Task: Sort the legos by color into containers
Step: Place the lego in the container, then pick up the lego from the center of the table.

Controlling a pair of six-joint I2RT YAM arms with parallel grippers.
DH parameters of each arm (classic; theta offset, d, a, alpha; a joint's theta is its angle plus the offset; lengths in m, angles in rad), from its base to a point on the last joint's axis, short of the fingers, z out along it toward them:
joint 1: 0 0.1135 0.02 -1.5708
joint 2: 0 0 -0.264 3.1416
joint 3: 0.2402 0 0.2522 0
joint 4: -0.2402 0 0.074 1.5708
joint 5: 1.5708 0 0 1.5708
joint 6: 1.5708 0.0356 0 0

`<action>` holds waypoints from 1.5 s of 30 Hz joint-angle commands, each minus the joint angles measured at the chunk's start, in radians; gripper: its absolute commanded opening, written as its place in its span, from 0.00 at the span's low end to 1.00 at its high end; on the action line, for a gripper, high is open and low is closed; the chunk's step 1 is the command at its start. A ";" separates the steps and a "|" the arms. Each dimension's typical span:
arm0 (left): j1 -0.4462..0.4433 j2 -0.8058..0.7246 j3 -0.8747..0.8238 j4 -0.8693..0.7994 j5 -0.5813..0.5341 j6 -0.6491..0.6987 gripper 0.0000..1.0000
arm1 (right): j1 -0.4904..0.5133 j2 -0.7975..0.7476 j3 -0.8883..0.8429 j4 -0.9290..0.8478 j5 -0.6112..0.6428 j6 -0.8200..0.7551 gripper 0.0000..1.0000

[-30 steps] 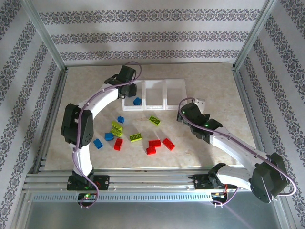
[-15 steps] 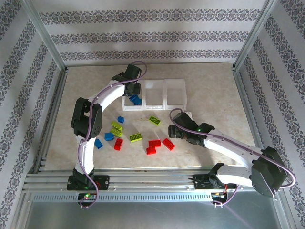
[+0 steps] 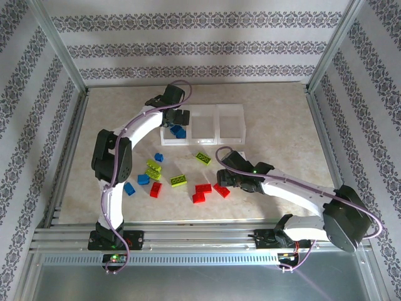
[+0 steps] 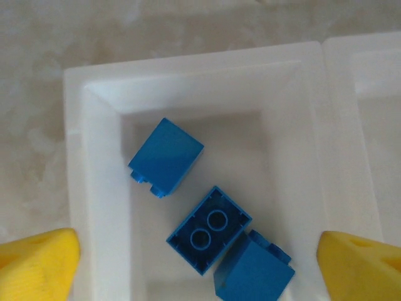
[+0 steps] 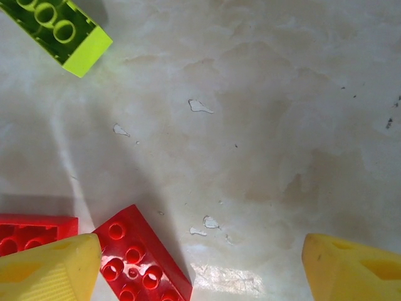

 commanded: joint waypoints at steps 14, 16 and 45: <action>0.049 -0.366 -0.284 0.098 -0.121 -0.074 1.00 | 0.001 0.265 0.236 0.100 0.016 -0.177 0.78; 0.073 -0.390 -0.322 0.096 -0.100 -0.089 1.00 | -0.001 0.325 0.291 0.097 0.017 -0.205 0.77; 0.251 -0.742 -0.712 0.155 -0.123 -0.143 1.00 | -0.063 0.698 0.559 0.057 -0.116 -0.316 0.46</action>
